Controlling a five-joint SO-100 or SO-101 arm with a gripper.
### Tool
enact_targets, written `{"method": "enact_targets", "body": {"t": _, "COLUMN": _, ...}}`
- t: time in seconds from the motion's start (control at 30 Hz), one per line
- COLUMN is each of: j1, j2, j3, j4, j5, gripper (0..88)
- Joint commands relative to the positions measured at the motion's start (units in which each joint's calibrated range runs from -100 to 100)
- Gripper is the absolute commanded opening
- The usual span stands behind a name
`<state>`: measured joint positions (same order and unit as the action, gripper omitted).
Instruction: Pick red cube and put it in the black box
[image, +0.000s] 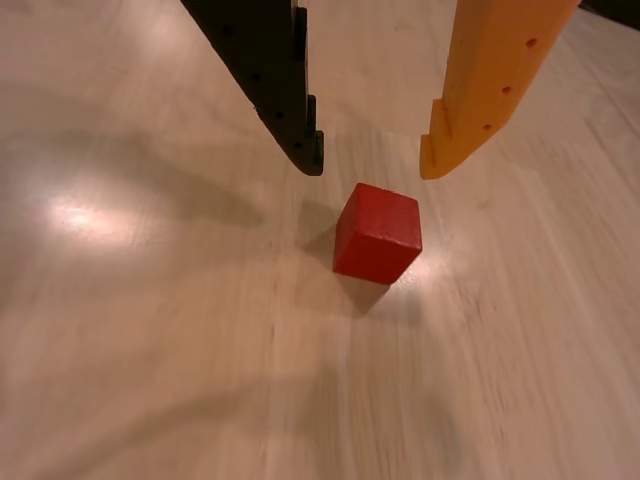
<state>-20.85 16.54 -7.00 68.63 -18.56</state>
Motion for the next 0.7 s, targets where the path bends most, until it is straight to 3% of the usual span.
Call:
{"method": "enact_targets", "body": {"t": 0.0, "j1": -1.3, "j2": 1.8, "j3": -7.4, "j4": -0.2, "j5": -1.7, "gripper": 16.7}}
{"method": "enact_targets", "body": {"t": 0.67, "j1": -1.9, "j2": 11.0, "j3": -14.8, "j4": -1.0, "j5": -3.0, "gripper": 17.1}}
